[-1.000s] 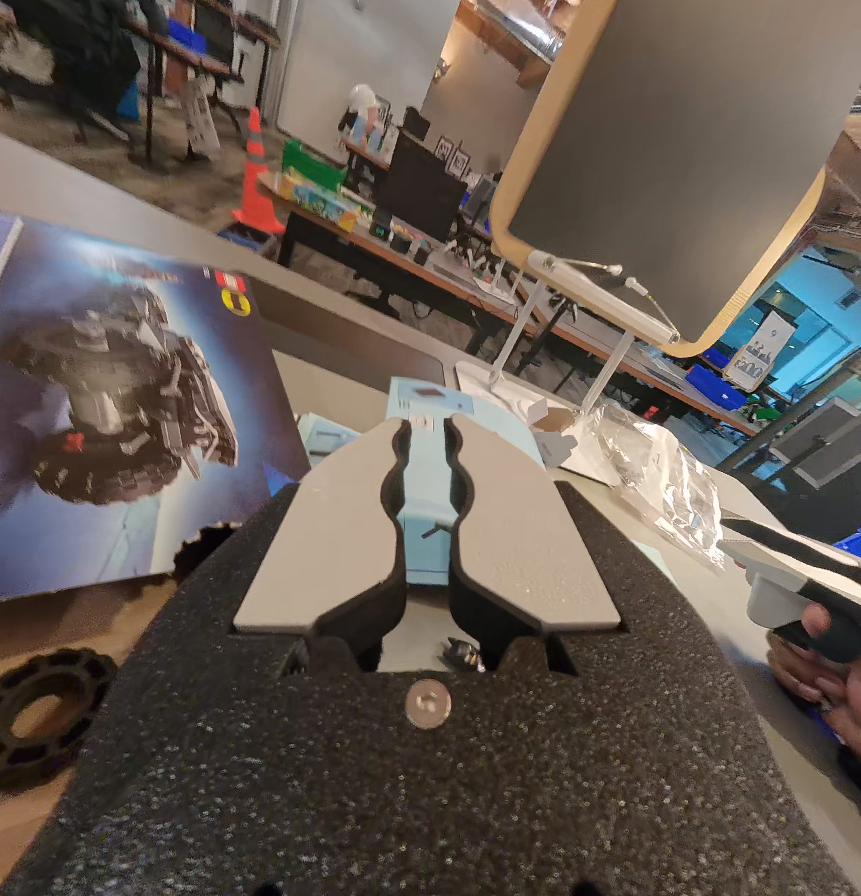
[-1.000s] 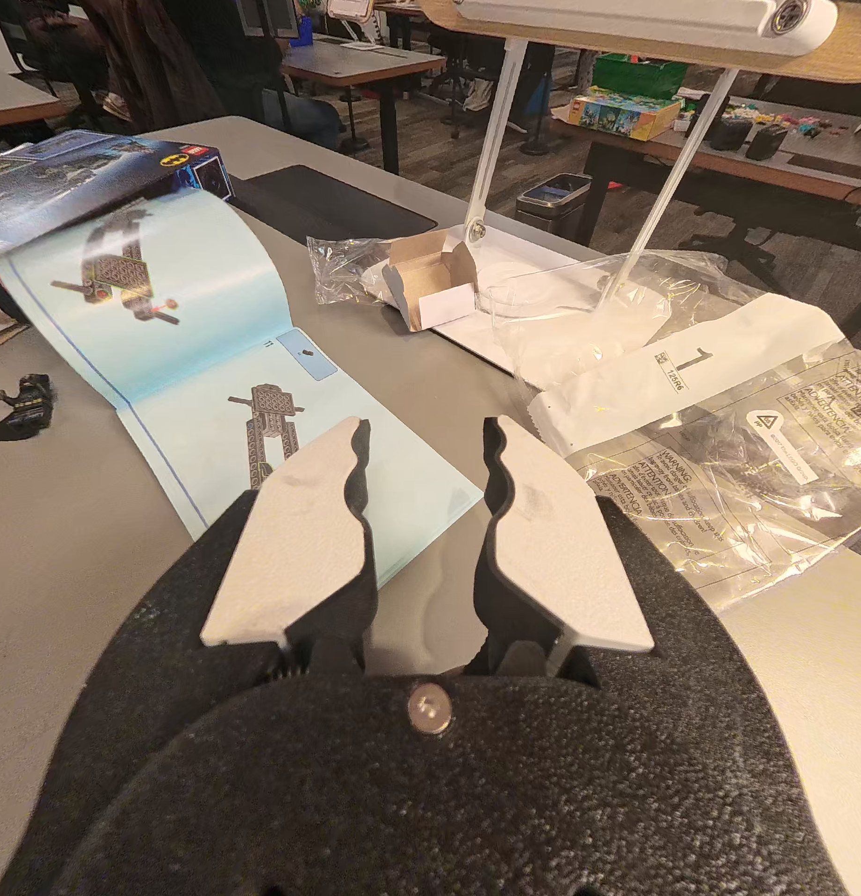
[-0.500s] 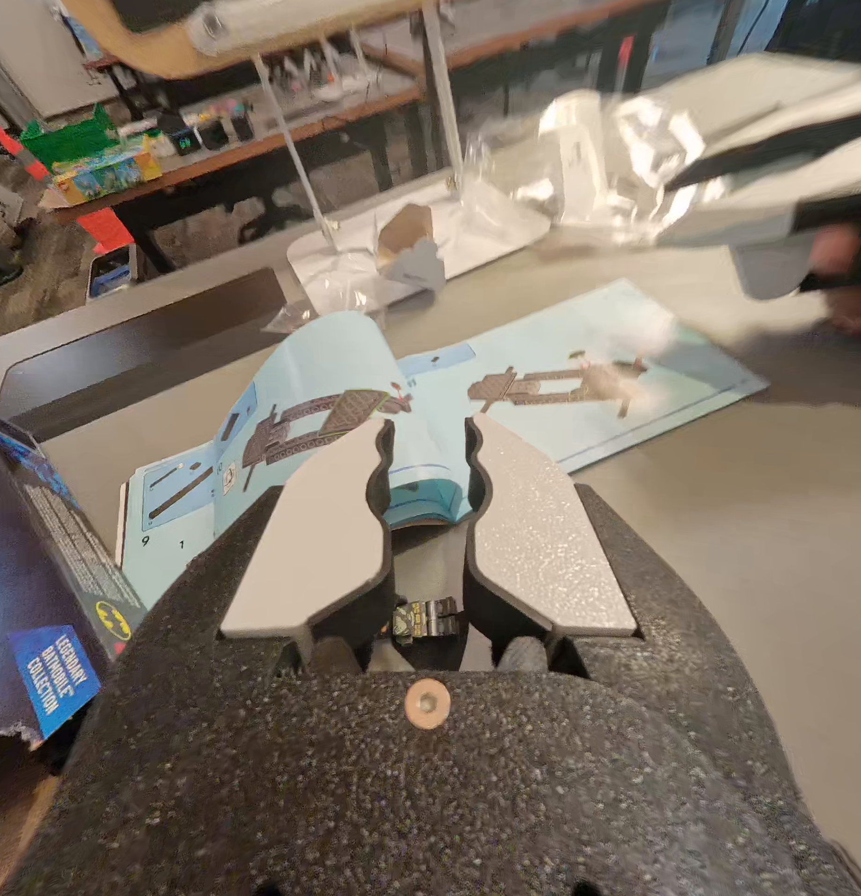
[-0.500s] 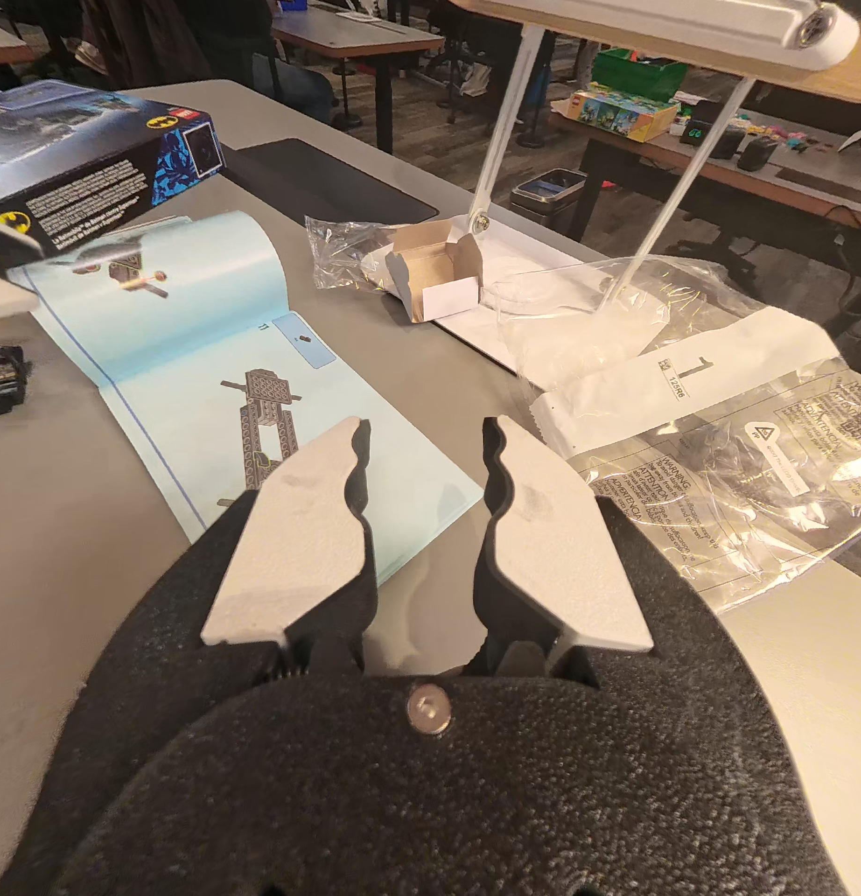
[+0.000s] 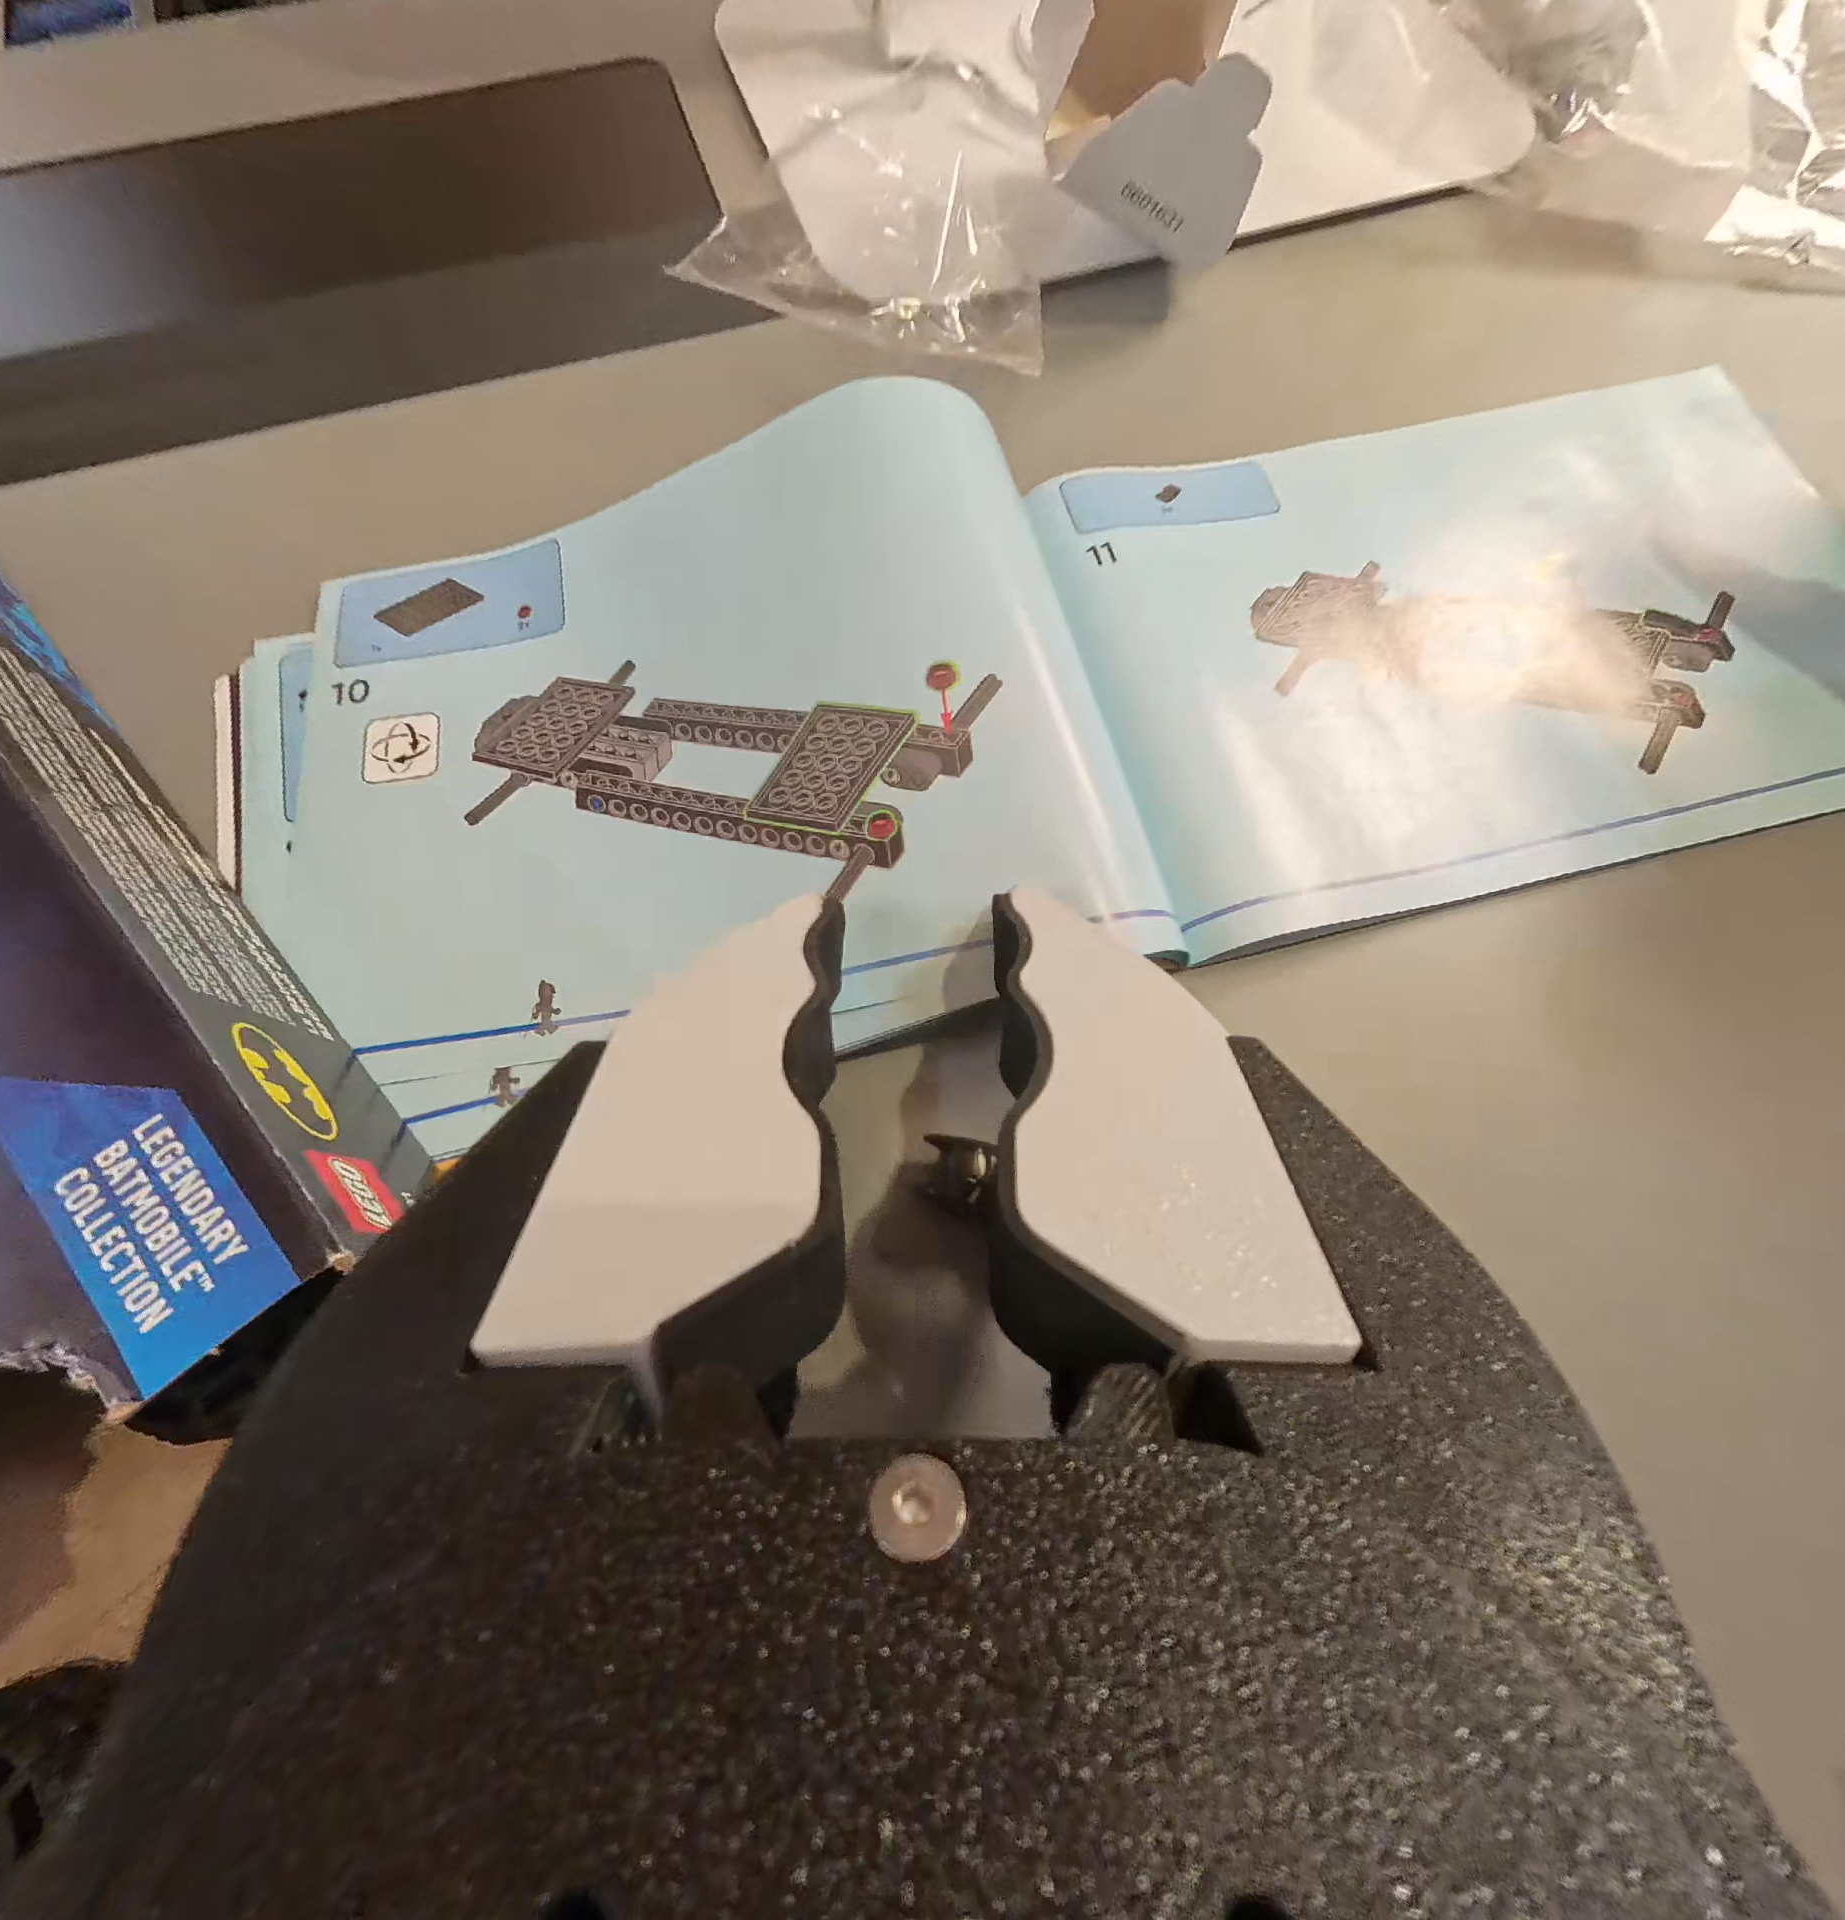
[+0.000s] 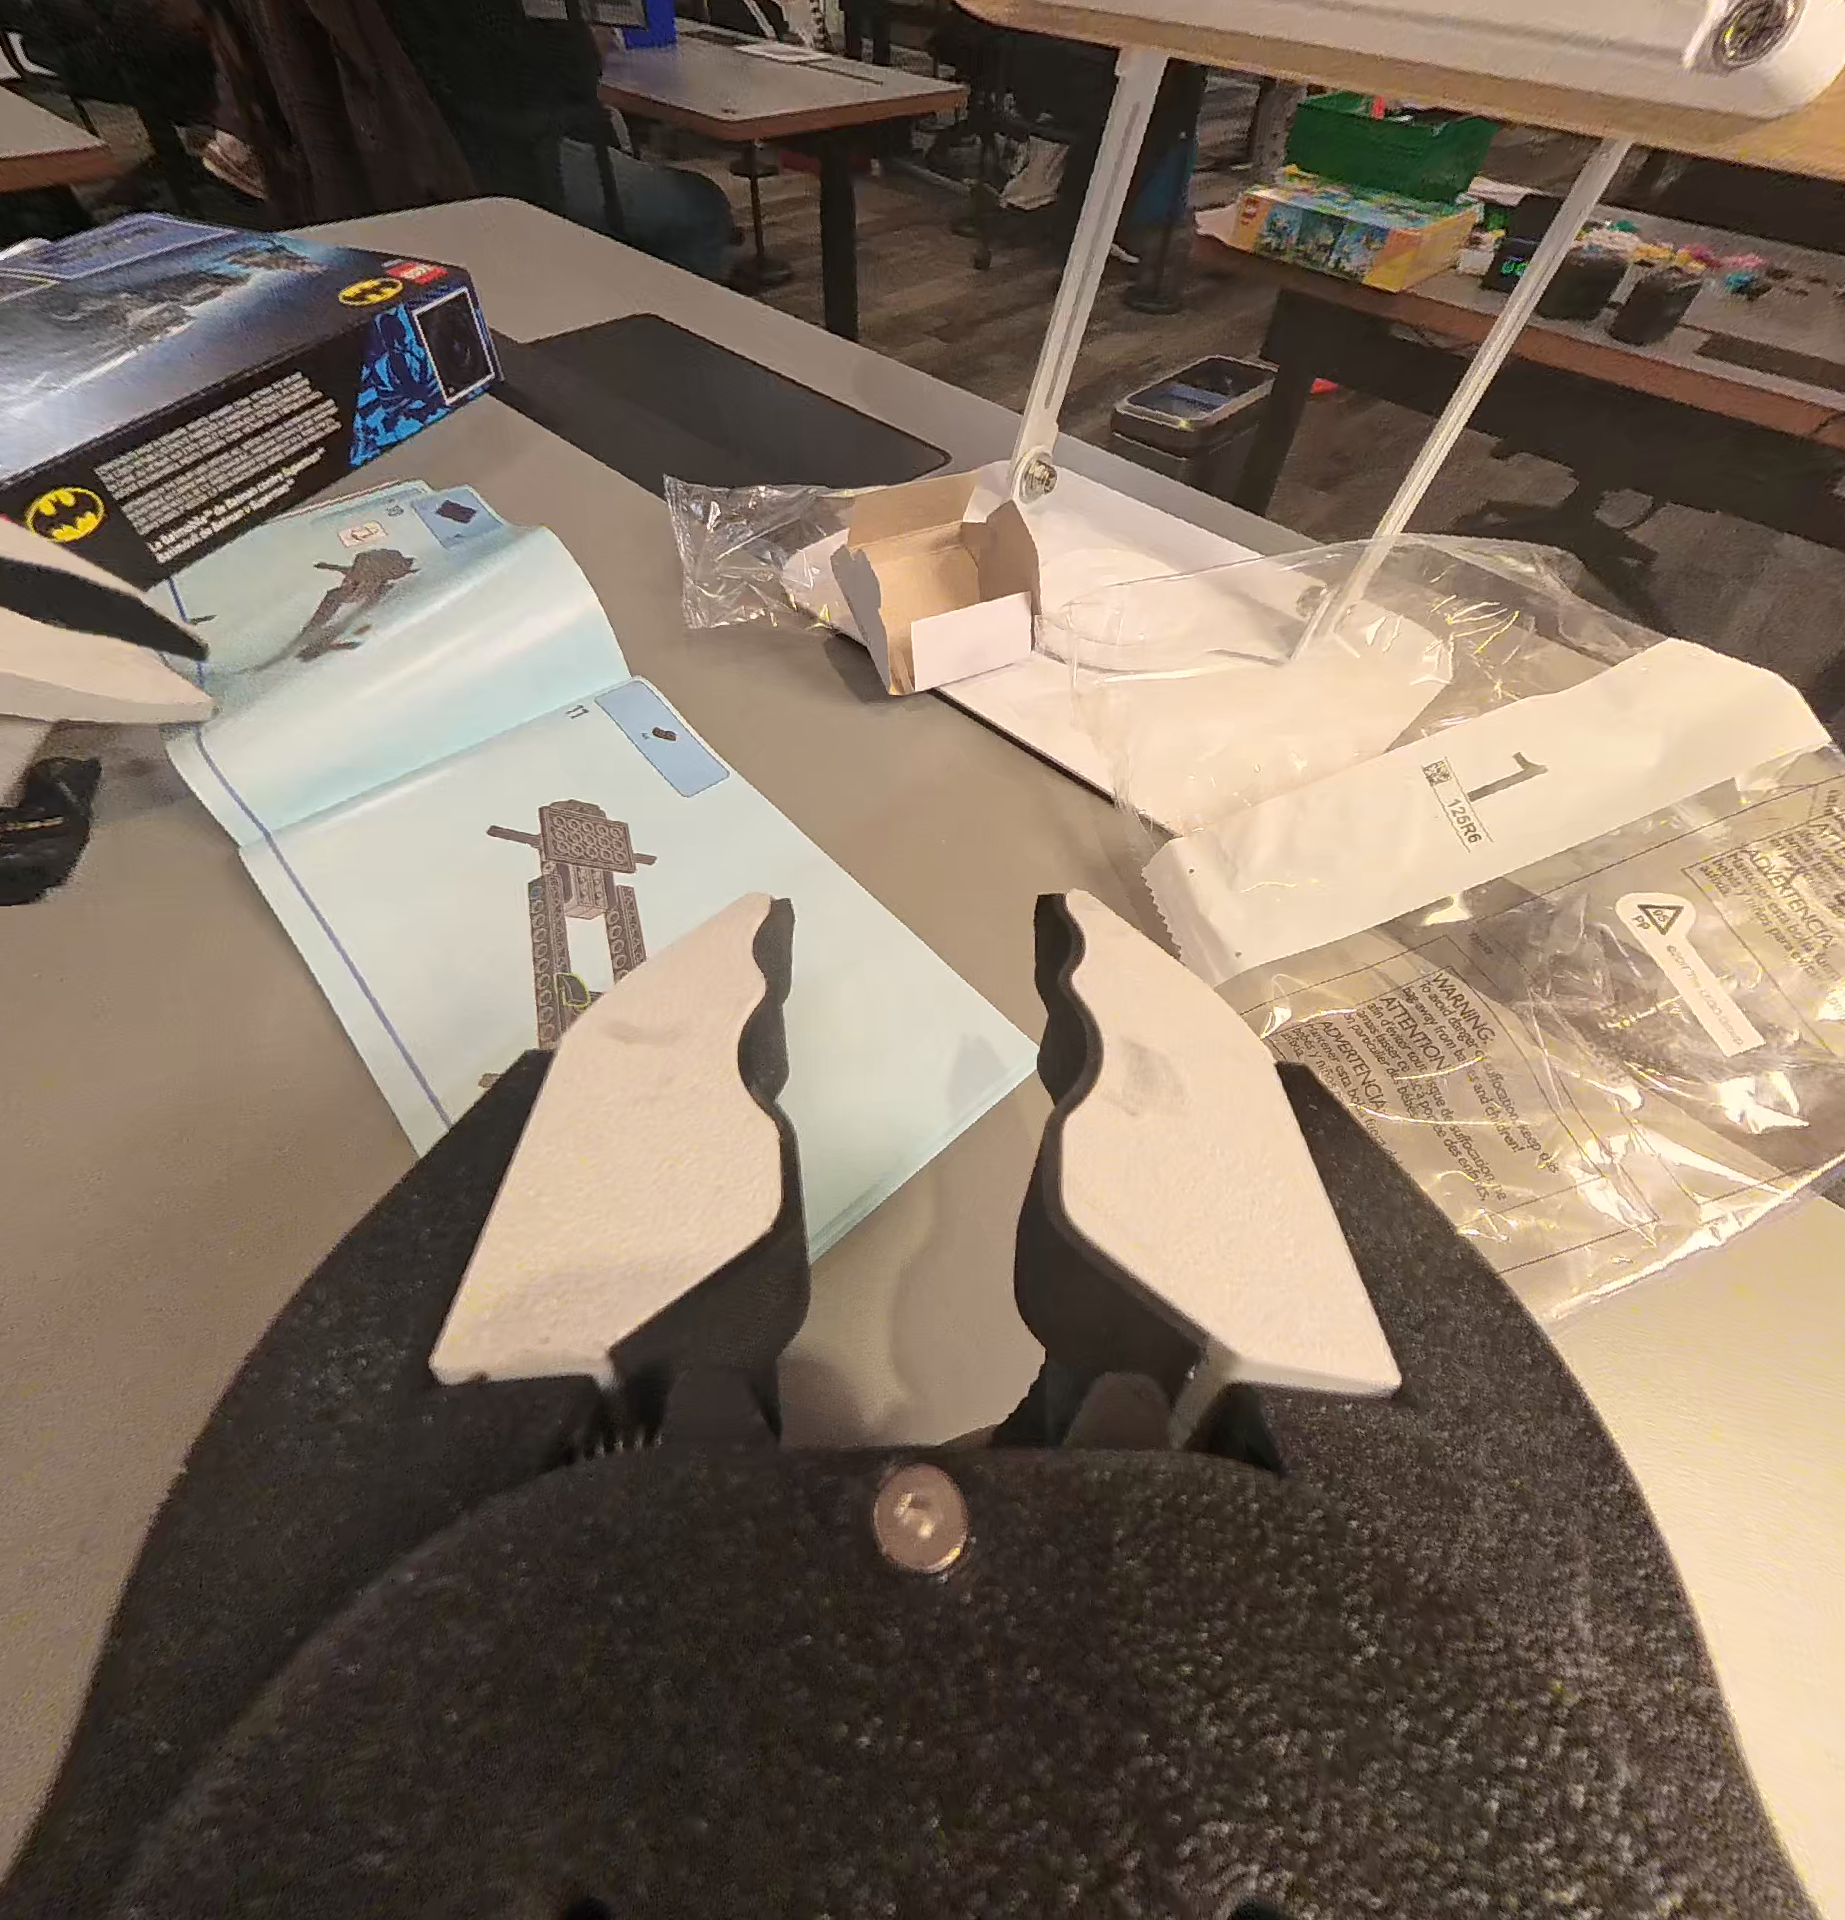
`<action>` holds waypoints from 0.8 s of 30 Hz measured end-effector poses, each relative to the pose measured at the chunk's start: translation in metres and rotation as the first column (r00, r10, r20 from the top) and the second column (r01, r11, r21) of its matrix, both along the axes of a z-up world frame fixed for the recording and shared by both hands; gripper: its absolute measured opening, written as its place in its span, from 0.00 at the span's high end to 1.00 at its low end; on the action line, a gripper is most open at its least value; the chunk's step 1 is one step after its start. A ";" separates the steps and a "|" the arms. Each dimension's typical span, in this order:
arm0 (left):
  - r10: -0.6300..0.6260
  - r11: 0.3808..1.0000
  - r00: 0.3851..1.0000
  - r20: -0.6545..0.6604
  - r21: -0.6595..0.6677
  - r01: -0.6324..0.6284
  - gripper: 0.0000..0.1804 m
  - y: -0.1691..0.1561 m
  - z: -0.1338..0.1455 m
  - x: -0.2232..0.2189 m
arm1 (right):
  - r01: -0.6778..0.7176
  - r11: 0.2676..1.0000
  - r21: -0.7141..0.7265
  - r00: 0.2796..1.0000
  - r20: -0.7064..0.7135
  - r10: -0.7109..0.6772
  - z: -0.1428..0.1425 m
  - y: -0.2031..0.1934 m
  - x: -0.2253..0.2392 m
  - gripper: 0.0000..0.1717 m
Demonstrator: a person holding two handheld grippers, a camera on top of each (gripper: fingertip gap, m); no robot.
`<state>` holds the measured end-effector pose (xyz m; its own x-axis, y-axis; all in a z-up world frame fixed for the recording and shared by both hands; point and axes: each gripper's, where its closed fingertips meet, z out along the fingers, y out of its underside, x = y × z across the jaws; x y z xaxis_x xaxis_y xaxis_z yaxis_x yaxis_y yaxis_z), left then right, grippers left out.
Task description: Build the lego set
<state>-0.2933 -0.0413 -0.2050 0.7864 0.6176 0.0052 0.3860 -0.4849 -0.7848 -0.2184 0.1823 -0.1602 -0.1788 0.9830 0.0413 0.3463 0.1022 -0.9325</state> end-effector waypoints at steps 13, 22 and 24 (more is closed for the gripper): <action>-0.199 0.947 0.972 -0.126 0.232 0.224 0.85 0.020 0.050 0.029 | 0.010 1.000 0.005 0.999 0.050 -0.011 -0.007 0.000 -0.002 0.75; -0.584 0.784 0.810 -0.050 0.227 0.578 0.89 0.047 0.032 0.113 | -0.081 0.995 -0.064 0.986 0.140 0.089 -0.018 -0.022 0.010 0.77; -0.614 0.769 0.789 -0.008 0.218 0.601 0.89 0.047 0.027 0.118 | -0.227 0.968 -0.103 0.963 0.126 0.239 -0.013 -0.053 0.021 0.80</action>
<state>-0.1751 0.0052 -0.1785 0.9910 -0.0087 0.1337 0.1138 -0.4716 -0.8744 -0.1969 0.1298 -0.1730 -0.4015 0.9121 -0.0832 0.4467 0.1157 -0.8871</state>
